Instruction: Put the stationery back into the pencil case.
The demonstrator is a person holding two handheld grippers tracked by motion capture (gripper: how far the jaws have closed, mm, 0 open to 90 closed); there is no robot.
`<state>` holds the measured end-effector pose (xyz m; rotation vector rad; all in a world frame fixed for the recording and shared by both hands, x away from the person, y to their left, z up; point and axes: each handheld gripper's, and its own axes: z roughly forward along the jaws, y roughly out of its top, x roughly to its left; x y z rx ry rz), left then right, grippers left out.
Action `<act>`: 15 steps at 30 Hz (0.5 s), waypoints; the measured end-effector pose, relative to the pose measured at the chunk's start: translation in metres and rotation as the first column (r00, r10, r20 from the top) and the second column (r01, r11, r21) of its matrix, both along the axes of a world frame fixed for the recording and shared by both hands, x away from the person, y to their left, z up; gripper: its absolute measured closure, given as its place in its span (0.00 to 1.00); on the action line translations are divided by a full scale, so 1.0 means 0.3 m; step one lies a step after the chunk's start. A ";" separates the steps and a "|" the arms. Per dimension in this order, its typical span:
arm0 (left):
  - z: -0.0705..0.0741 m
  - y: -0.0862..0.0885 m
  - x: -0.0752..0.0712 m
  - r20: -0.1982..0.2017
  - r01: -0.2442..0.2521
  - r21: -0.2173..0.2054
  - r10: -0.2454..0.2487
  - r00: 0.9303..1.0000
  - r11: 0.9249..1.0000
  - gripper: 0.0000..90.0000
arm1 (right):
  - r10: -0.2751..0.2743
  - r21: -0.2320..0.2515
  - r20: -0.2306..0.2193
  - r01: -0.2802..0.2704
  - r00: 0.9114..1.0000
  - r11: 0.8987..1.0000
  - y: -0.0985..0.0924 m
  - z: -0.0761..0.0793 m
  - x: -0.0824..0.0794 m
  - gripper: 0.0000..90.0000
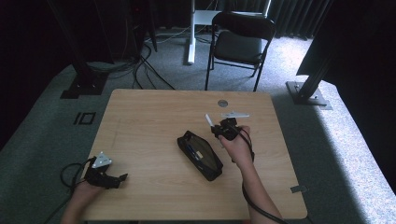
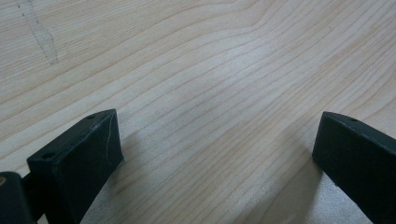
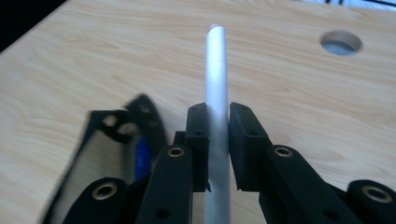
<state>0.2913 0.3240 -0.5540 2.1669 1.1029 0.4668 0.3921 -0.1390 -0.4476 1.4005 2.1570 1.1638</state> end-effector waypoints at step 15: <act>0.000 0.000 0.000 0.001 0.001 0.001 -0.001 1.000 1.000 0.02 | 0.157 0.009 -0.009 -0.157 0.988 0.988 0.122 0.025 -0.083 0.87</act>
